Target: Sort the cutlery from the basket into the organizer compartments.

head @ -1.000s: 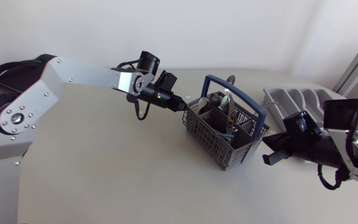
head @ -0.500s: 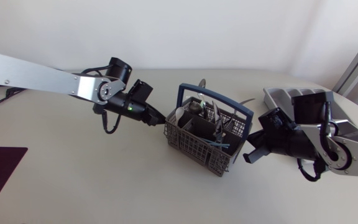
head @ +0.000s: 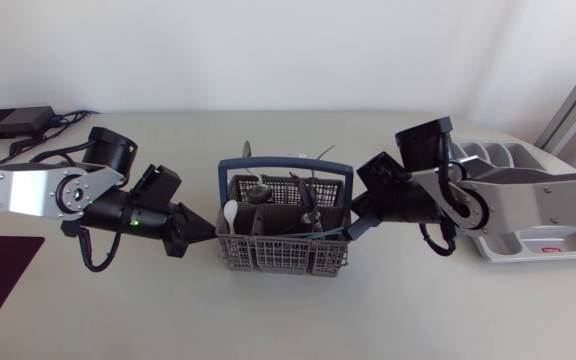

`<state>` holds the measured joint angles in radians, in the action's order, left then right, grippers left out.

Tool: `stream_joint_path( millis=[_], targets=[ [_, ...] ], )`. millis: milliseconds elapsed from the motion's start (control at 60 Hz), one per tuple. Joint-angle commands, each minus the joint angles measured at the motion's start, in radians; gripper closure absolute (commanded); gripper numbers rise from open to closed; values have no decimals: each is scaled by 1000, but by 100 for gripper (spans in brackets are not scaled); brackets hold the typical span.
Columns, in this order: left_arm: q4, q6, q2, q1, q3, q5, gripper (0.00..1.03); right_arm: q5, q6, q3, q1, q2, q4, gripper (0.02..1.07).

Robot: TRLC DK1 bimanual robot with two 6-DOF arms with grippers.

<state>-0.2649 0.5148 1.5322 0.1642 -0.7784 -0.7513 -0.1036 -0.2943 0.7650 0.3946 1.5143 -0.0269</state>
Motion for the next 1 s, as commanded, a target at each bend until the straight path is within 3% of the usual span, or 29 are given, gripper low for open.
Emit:
stream_joint_path(
  millis=[0, 383, 517, 700, 983],
  targets=[
    [6, 33, -50, -11, 34, -33, 100, -7, 21, 66, 21, 35, -24, 96],
    [10, 21, 52, -3, -76, -23, 100, 18, 17, 17, -25, -3, -15, 93],
    [10, 25, 36, -6, -61, -2, 100, 18, 6, -41, -49, -101, 10, 81],
    [9, 31, -119, -22, -5, 41, 95, -4, -11, -99, -74, -313, 147, 64],
    [-42, 28, -305, 40, 28, 107, 92, -159, 34, -53, -86, -463, 386, 60]
  ],
)
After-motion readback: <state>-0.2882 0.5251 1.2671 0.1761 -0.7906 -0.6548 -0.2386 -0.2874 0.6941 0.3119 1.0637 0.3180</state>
